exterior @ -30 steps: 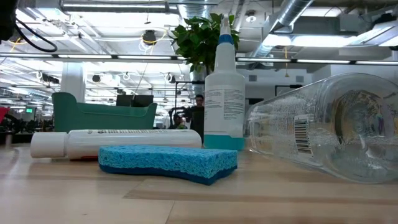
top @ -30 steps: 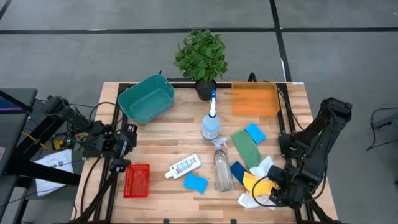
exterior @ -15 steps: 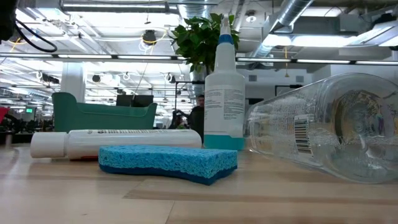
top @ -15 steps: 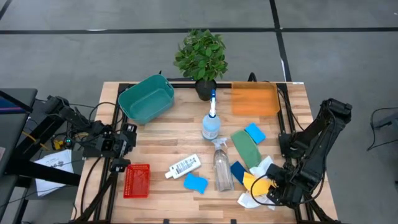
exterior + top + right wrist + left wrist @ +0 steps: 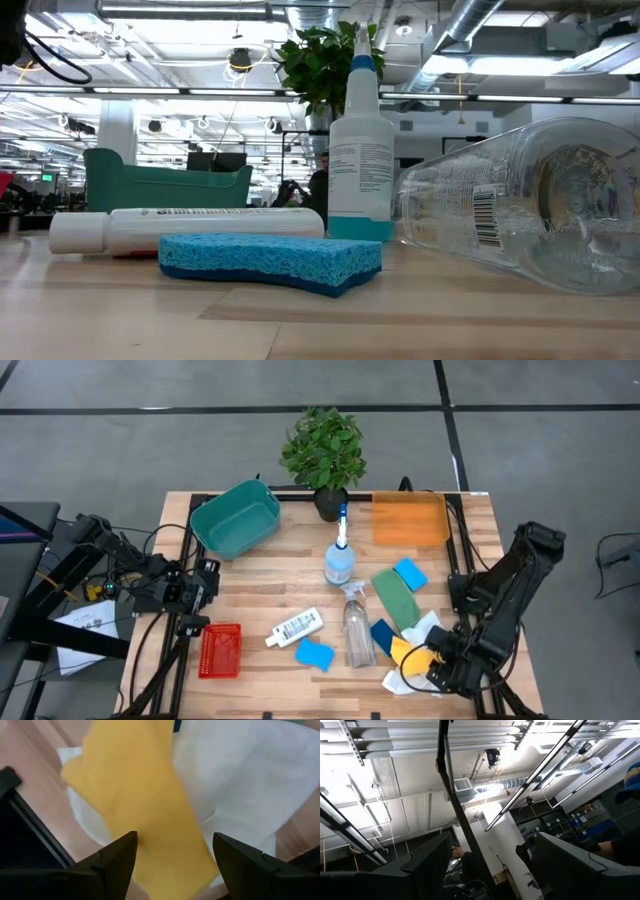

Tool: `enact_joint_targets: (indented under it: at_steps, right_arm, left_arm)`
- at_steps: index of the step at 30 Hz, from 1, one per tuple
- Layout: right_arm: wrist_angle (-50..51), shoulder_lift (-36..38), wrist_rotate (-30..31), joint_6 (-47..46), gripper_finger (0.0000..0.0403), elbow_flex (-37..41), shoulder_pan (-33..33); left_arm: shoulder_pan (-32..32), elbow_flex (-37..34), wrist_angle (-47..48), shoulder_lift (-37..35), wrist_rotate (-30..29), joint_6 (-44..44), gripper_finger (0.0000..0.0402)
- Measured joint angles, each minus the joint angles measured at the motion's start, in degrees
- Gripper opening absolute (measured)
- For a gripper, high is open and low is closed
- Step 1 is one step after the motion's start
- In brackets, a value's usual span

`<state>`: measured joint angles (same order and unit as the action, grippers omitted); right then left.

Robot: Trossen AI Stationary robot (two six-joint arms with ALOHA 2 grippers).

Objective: Pick & Place Kitchen Items
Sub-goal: Put the yellow towel into the green bin

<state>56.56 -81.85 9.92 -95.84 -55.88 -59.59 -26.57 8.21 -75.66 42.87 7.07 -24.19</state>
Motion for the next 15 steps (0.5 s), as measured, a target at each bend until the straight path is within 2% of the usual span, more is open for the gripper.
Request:
enact_joint_targets:
  at_steps: [8,15]
  right_arm:
    - [-2.69,-1.94,-0.69,5.82,0.0254,-0.01,3.10]
    - [-3.07,-1.56,-1.02,7.19,0.0254,-0.02,3.52]
  left_arm:
    - [0.00,0.00,0.00,0.00,0.00,0.00,0.0285]
    - [0.02,0.00,0.02,0.00,0.02,0.02,0.0285]
